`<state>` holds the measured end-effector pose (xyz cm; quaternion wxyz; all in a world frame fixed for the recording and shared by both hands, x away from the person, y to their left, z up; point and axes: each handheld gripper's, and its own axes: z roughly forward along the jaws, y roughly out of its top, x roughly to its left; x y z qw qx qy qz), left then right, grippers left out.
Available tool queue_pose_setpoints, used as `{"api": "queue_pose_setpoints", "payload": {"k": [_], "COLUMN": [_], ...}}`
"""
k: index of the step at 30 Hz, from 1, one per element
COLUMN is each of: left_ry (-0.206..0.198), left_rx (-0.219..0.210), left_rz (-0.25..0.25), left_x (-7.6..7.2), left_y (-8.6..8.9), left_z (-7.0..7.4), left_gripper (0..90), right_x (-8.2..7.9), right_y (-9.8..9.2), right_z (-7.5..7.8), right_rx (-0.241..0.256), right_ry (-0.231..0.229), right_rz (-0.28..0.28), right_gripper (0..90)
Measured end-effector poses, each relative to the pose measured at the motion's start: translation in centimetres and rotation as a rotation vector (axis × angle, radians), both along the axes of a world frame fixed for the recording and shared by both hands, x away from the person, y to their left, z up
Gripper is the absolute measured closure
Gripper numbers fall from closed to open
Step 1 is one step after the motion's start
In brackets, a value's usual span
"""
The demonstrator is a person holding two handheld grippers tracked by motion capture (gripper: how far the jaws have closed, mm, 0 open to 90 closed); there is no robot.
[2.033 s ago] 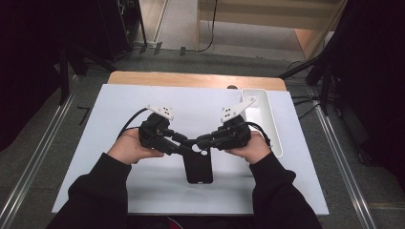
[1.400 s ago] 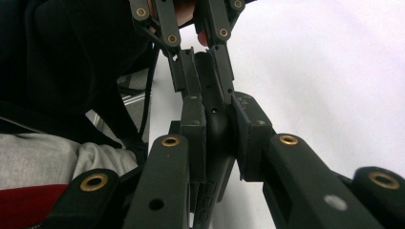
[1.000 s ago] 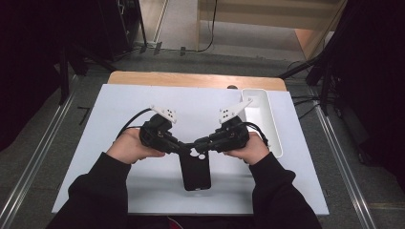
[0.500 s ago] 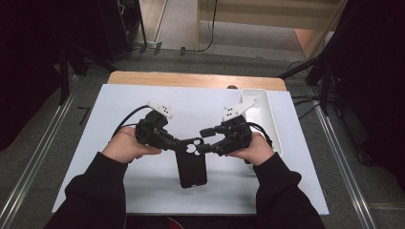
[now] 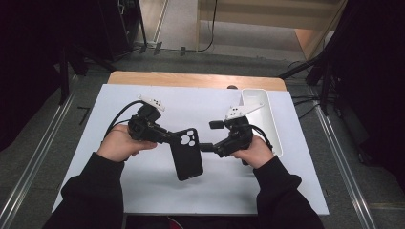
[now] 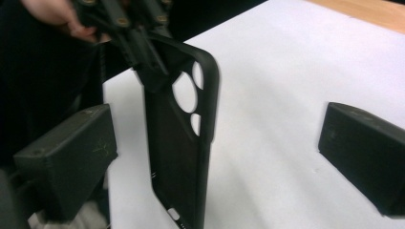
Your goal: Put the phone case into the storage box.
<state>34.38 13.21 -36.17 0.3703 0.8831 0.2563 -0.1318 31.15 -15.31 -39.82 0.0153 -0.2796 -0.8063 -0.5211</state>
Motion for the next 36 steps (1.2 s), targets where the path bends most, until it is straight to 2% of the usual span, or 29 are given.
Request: {"api": "queue_pose_setpoints", "payload": {"k": [5,9,17,27,31,36], "left_ry": [-0.006,-0.019,-0.027,-0.025,-0.022,-0.011], "left_rx": [-0.003,-0.015,-0.017,0.004,0.002,-0.010], "left_rz": [0.048,0.072,0.122,0.195,0.226,0.264], "left_x": [0.2,0.3,0.5,0.7,0.8,0.9], "left_y": [0.3,0.5,0.8,0.9,0.9,1.0], "left_z": [0.2,0.3,0.4,0.3,0.3,0.4], "left_gripper": [79.0,78.8,78.8,78.8,78.8,78.8], "right_x": [0.2,0.0,-0.3,-0.6,-0.6,-0.8], "right_y": [-0.1,0.1,0.3,0.5,0.8,1.2], "right_z": [-0.5,-0.7,-0.9,-1.2,-1.3,-1.4], "right_rx": [-0.035,-0.070,-0.063,-0.059,-0.060,-0.058], "right_ry": [0.021,0.018,0.012,-0.009,-0.015,-0.018], "right_rz": [-0.048,-0.071,-0.125,-0.193,-0.226,-0.243], "right_gripper": [0.0,0.0,0.0,0.0,0.0,0.0]}}
